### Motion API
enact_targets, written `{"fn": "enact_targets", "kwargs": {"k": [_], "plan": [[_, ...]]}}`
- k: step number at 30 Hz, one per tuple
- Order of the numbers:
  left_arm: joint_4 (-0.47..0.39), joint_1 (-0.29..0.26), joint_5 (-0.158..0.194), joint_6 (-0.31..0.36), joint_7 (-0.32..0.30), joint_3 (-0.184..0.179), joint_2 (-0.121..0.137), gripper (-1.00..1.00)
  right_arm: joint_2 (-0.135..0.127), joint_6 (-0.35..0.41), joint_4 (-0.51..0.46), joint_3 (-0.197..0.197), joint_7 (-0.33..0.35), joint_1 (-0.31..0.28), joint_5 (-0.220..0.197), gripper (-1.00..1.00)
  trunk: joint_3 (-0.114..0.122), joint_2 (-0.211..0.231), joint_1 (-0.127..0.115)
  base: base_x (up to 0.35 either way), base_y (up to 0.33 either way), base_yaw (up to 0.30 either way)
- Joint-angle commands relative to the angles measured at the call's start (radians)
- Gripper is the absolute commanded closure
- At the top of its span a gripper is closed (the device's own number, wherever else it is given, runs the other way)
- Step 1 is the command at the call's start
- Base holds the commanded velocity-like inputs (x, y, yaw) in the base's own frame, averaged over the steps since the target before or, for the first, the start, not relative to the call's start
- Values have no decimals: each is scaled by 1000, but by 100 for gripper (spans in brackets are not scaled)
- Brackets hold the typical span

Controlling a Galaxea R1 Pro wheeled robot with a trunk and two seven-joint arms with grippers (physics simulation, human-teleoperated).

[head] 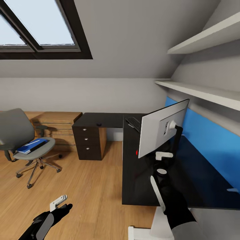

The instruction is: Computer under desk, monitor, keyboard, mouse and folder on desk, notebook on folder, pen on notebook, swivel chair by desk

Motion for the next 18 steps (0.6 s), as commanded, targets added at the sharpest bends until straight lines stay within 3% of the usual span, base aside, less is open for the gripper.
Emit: {"fn": "enact_targets", "kwargs": {"k": [1,8,11,12,18], "plan": [[-2,0,11,6,6,0,0,-100,7,25,-8,3,-5,-2,1,-100,-1,-1,0,0,0,0],[-2,0,10,4,6,0,0,-100,30,57,15,7,-5,-6,2,-100,-1,-1,0,0,153,0],[-1,0,10,3,6,0,0,-100,29,20,47,8,-5,-5,5,-100,-1,-1,0,0,275,0],[-1,0,8,2,5,0,0,-100,24,-36,66,8,-3,-4,6,-100,-1,-1,0,0,319,0],[-1,0,6,2,3,0,1,-100,22,-62,73,9,-7,-3,9,-100,-1,-1,0,47,313,0]]}}
